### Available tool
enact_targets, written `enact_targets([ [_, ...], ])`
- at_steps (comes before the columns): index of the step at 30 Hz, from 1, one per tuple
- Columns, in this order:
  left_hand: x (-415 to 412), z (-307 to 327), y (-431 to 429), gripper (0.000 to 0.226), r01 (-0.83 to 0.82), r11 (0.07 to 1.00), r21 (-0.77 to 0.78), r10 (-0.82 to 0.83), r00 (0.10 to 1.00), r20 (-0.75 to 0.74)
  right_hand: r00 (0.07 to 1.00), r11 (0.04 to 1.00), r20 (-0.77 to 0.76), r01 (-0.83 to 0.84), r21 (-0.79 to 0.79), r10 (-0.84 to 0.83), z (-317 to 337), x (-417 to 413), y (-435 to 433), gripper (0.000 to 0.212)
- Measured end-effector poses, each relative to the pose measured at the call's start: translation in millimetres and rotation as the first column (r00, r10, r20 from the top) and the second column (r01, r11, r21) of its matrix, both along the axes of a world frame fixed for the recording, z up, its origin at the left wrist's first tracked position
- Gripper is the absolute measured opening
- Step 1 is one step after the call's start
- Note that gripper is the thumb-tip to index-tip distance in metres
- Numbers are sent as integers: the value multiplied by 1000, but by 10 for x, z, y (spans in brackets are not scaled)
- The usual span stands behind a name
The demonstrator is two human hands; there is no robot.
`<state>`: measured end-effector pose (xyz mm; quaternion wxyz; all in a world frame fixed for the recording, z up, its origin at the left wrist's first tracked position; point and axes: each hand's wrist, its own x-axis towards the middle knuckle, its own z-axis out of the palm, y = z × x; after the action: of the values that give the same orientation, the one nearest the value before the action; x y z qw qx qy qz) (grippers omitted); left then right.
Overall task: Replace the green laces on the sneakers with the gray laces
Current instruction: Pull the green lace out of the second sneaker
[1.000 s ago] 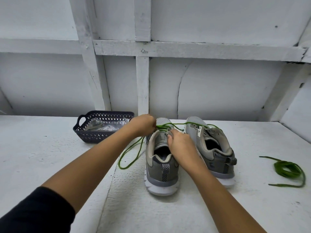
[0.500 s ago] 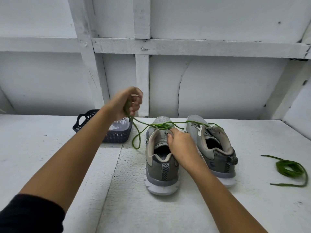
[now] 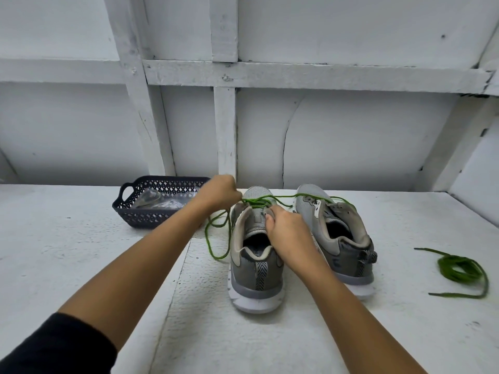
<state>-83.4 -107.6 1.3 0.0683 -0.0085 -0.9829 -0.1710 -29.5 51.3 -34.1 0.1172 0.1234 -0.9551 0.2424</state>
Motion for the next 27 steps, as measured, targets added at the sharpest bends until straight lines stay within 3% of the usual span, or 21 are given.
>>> enact_targets([
  [4, 88, 133, -176, 20, -191, 973, 129, 216, 949, -230, 1000, 1000, 7, -3, 3, 3, -7, -2, 6, 30],
  [6, 144, 157, -255, 19, -242, 959, 148, 274, 927, -255, 1000, 1000, 17, -4, 14, 4, 5, 11, 7, 29],
  [9, 235, 84, -259, 24, -207, 974, 91, 221, 958, -180, 994, 999, 106, -31, -23, 33, 151, 25, 22, 37],
  [12, 370, -56, -135, 36, -124, 985, 119, 142, 978, -151, 950, 991, 308, -4, -137, 47, 333, -232, 83, 45],
  [14, 490, -127, -3, 37, -72, 978, 197, 106, 979, -172, 920, 989, 390, 13, -144, 45, 401, -435, 96, 33],
  [18, 632, -251, 230, 37, -34, 914, 405, 91, 988, -123, 937, 999, 348, 18, 46, -33, 435, -633, -18, 11],
  [27, 696, -476, 342, 39, -49, 717, 696, 119, 991, -54, 963, 983, 269, -71, 168, 23, 301, -797, -115, 21],
])
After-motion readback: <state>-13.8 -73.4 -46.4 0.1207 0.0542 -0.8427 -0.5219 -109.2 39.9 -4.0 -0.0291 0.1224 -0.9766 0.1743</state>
